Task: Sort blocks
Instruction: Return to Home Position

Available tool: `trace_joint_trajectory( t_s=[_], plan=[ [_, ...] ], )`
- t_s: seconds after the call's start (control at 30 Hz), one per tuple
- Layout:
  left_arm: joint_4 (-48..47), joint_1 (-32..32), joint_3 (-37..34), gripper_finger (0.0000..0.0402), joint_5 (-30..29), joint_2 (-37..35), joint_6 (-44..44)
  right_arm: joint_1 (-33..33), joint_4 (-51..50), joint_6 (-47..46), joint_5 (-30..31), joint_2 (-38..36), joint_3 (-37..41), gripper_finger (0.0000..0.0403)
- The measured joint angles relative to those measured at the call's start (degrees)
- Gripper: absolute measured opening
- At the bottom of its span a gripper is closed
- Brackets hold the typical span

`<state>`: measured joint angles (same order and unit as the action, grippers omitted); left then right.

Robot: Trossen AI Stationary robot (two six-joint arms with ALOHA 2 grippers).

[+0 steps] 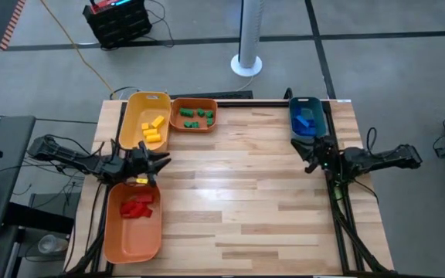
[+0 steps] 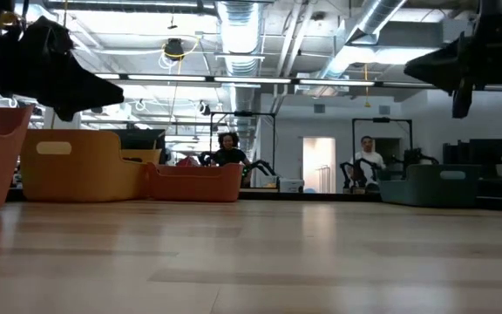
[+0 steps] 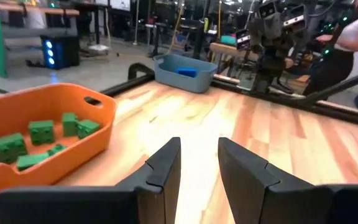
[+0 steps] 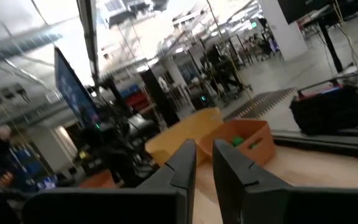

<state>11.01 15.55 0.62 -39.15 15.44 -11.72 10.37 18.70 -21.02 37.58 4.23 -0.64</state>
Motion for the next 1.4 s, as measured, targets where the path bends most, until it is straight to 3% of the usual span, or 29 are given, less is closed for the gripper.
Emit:
trace_joint_trajectory(
  t_s=[0.4, 0.7, 1.1, 1.4],
  plan=[
    [0.34, -1.16, 0.25, 0.0100, -3.13, -0.03, 16.60, 0.00, -10.24, 0.00, -0.03, -0.02, 0.00, 0.0065],
    [-0.40, -1.20, 1.51, 0.0100, -3.11, -0.02, 10.82, 0.00, -14.45, 0.00, -0.04, -0.02, -0.11, 0.0065],
    [-6.75, -1.20, 1.53, 0.0100, -3.16, -0.09, 13.24, 0.00, -14.83, 0.00, -0.07, -0.02, -0.11, 0.0065],
    [-7.36, -1.18, 1.55, 0.0100, -3.12, 0.08, 6.95, 0.00, -14.93, 0.00, -0.07, -0.02, -0.11, 0.0065]
  ],
)
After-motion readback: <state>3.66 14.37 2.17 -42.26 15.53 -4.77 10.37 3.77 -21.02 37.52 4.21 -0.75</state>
